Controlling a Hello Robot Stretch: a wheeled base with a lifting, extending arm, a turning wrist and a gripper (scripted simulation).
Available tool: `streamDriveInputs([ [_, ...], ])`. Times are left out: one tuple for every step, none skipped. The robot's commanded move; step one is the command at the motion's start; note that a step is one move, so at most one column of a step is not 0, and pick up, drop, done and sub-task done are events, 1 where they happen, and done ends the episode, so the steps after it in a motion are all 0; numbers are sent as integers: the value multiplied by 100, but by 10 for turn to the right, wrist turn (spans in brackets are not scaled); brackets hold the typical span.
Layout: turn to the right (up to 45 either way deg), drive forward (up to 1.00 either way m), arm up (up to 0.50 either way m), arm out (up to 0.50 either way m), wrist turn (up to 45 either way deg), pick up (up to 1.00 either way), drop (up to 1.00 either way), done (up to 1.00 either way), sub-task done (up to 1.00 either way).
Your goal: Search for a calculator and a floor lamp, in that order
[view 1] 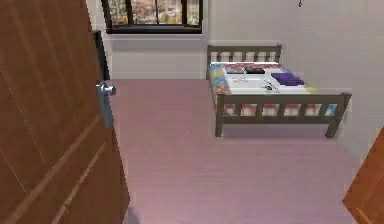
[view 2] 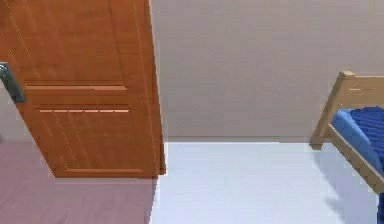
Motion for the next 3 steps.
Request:
streamDriveInputs([
  [0,100,0,0,0,0,0,0,0],
  [0,50,0,0,0,0,0,0,0],
  [-360,0,0,0,0,0,0,0,0],
])
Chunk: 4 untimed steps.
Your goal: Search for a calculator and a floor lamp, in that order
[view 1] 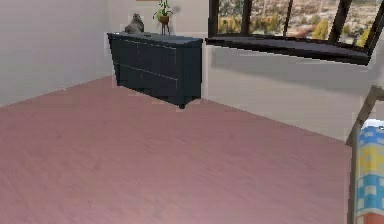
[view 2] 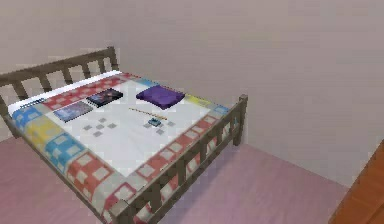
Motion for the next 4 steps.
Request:
streamDriveInputs([
  [0,20,0,0,0,0,0,0,0],
  [-450,0,0,0,0,0,0,0,0],
  [-90,0,0,0,0,0,0,0,0],
  [0,65,0,0,0,0,0,0,0],
])
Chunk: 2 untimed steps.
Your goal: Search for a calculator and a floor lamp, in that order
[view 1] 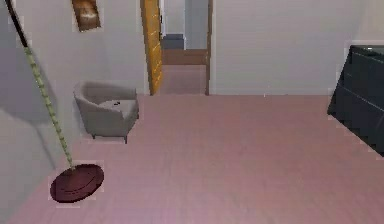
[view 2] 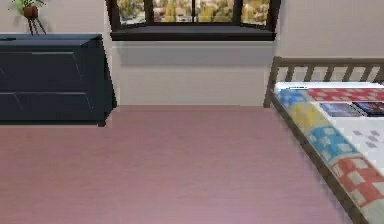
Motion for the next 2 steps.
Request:
streamDriveInputs([
  [-240,0,0,0,0,0,0,0,0],
  [0,60,0,0,0,0,0,0,0],
])
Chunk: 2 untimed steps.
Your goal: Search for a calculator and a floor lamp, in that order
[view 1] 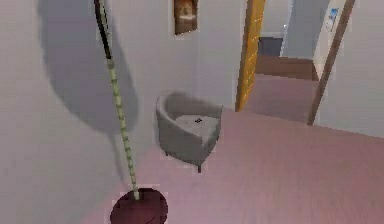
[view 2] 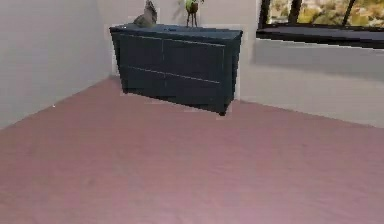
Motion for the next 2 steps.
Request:
streamDriveInputs([
  [-180,0,0,0,0,0,0,0,0],
  [0,0,0,0,0,0,0,100,0],
])
